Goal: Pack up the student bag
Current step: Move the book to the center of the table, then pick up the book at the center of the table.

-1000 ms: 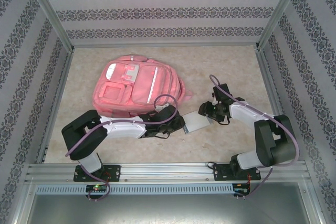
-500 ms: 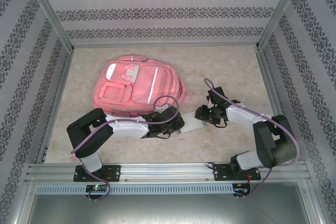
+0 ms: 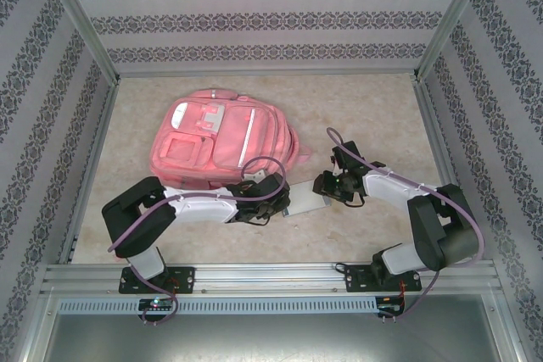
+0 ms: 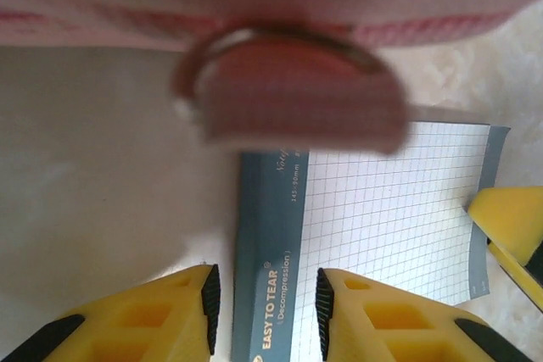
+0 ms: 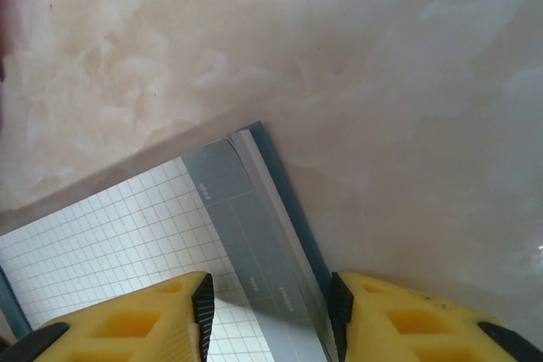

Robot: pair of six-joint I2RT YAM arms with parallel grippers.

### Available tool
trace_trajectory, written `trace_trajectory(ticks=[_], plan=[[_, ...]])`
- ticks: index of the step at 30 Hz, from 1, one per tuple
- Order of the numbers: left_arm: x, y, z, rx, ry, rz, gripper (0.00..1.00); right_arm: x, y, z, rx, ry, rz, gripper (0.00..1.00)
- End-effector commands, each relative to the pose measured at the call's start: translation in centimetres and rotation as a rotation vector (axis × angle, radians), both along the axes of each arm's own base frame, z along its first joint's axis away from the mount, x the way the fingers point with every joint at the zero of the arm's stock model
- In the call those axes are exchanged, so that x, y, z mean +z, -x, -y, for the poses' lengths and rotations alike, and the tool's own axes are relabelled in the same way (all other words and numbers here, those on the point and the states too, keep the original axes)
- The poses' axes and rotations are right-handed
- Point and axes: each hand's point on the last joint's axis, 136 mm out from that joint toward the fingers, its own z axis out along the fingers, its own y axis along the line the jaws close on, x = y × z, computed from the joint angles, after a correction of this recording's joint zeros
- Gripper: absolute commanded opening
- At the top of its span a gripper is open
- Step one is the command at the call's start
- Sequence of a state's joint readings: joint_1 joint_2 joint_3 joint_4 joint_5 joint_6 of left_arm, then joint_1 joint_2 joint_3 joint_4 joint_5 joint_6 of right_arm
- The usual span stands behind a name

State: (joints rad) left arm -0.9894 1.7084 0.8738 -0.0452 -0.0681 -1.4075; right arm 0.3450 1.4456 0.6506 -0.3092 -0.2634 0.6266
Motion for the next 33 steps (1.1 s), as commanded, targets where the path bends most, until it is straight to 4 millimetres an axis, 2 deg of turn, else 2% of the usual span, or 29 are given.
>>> trace_trajectory(ticks=[1,9,11,13,18,21,23,30,33], plan=[[-0.4,0.0,1.8,-0.033,0.04,-0.005,0.36,-1.4,1.6,0.1,0.007,0.027,-0.067,0.42],[-1.6,-0.2,3.4,-0.059,0.082,-0.048,0.37,-0.8,1.7,-0.5,0.018,0.003,-0.06,0.4],[-1.1,-0.5,4.2,-0.079,0.12,-0.03,0.37,-0.5,1.7,-0.7,0.02,-0.006,-0.055,0.4],[0.8,-1.1,5.6,-0.109,0.203,0.032,0.36,-0.3,1.7,-0.7,0.017,-0.01,-0.051,0.4],[7.6,-1.9,9.1,-0.227,0.426,0.211,0.36,0.3,1.6,-0.7,0.009,-0.022,-0.041,0.4],[10.2,-1.8,10.3,-0.283,0.501,0.27,0.36,0.6,1.4,-0.7,0.0,-0.028,-0.034,0.4],[10.1,-1.8,10.2,-0.289,0.494,0.274,0.36,0.7,1.4,-0.6,-0.003,-0.031,-0.032,0.4],[7.4,-1.7,9.2,-0.257,0.462,0.236,0.36,1.2,1.4,-0.5,-0.019,-0.051,-0.027,0.4],[6.3,-1.8,9.1,-0.259,0.408,0.202,0.26,1.6,1.5,-0.3,-0.021,-0.053,-0.021,0.4]])
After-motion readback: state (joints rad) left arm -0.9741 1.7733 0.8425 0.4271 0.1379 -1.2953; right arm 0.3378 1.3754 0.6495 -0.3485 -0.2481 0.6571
